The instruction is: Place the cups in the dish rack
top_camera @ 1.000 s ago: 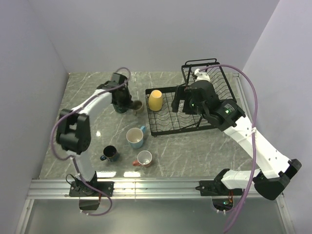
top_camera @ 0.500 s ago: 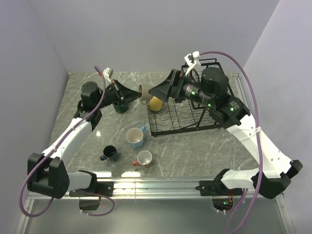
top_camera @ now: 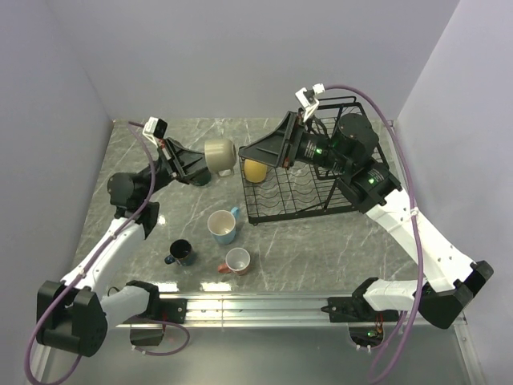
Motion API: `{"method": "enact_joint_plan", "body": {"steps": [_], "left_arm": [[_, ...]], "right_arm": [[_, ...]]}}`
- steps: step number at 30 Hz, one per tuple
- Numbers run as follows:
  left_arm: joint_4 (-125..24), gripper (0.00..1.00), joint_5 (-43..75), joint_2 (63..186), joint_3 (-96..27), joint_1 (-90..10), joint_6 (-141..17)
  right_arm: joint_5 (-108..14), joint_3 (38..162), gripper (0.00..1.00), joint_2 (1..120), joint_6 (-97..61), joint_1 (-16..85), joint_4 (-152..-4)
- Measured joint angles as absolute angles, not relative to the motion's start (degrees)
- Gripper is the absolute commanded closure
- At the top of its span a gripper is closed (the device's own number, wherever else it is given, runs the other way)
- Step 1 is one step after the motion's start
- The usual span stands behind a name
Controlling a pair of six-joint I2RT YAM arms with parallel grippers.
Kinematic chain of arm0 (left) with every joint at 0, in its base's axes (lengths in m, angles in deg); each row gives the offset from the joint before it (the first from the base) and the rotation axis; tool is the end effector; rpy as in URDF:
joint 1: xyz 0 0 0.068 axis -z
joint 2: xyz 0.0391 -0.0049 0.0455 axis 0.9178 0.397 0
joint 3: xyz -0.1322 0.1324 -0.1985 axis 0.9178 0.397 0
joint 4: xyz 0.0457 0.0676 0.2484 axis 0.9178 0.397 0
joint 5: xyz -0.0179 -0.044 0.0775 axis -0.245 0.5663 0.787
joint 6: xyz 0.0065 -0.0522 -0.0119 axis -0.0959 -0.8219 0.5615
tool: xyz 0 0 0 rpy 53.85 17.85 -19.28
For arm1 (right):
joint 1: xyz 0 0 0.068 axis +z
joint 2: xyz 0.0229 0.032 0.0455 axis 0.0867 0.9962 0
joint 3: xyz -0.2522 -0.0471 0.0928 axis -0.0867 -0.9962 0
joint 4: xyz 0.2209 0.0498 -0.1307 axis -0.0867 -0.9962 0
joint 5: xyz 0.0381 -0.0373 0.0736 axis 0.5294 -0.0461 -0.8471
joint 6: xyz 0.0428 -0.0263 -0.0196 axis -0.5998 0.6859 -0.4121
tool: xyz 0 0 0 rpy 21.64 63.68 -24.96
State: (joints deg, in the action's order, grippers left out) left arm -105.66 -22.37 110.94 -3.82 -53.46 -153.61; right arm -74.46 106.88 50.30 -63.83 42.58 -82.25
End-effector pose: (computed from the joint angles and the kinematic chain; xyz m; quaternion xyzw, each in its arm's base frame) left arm 0.2143 -0.0767 0.3744 -0.0412 0.5425 -0.7911 0.2797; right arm 0.1965 0.1774 0.4826 -0.1416 0.6590 0.6458 0.3586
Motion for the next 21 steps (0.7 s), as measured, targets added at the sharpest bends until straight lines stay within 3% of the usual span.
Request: {"method": "enact_joint_plan", "body": {"steps": [21], "left_arm": [[-98.0, 1.00, -19.7, 108.9, -4.2, -48.9, -150.4]], "right_arm": [[-75.6, 105.5, 0.00, 49.8, -67.1, 44.5, -76.7]]}}
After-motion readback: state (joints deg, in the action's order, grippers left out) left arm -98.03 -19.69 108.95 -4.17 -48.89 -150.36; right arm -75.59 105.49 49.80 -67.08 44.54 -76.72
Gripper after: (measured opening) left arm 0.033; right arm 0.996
